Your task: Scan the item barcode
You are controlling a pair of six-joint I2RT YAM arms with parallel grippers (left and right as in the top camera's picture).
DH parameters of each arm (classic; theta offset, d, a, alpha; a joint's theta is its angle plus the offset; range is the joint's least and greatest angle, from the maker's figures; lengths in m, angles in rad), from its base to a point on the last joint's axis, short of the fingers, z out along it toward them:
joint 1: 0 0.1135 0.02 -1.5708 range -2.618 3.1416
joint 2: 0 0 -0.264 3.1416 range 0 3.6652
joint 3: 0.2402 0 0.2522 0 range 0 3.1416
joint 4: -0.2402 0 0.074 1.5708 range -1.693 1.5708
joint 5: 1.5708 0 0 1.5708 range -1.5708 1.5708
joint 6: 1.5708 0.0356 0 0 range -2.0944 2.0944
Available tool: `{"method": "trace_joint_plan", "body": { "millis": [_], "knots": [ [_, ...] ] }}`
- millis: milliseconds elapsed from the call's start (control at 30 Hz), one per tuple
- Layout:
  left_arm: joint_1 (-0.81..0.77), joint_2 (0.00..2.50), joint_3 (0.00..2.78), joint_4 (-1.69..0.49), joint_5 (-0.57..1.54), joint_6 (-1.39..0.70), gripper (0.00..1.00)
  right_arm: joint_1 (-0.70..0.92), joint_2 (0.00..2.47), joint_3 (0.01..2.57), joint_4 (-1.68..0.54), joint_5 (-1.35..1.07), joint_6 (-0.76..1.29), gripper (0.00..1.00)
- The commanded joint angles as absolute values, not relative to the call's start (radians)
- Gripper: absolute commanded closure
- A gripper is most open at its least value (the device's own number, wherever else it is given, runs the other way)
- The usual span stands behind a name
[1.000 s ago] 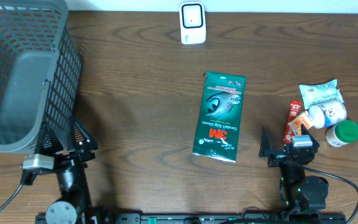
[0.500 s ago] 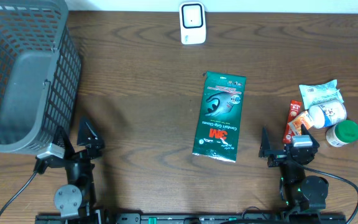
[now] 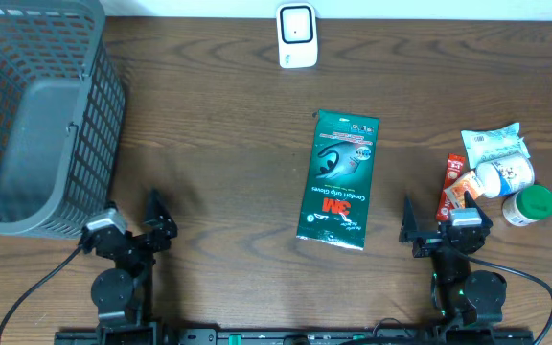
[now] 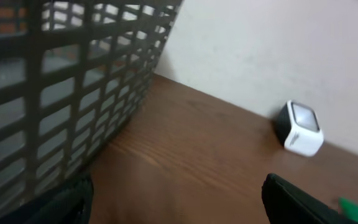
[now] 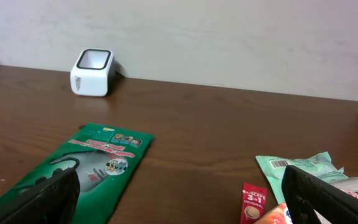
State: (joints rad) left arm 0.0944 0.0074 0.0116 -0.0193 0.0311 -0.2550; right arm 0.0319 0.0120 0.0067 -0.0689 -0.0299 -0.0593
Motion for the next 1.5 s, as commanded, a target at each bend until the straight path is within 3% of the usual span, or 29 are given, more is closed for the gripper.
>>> {"method": "trace_joint_plan", "body": {
  "millis": [0, 1467],
  "knots": [
    [0.088, 0.002, 0.004, -0.064, 0.101, -0.032, 0.16, 0.019, 0.005, 0.006, -0.073, -0.027, -0.068, 0.01],
    [0.088, 0.004, 0.004, -0.062, 0.12, 0.0, 0.16, 0.019, 0.005, 0.006, -0.073, -0.028, -0.068, 0.01]
  ]
}}
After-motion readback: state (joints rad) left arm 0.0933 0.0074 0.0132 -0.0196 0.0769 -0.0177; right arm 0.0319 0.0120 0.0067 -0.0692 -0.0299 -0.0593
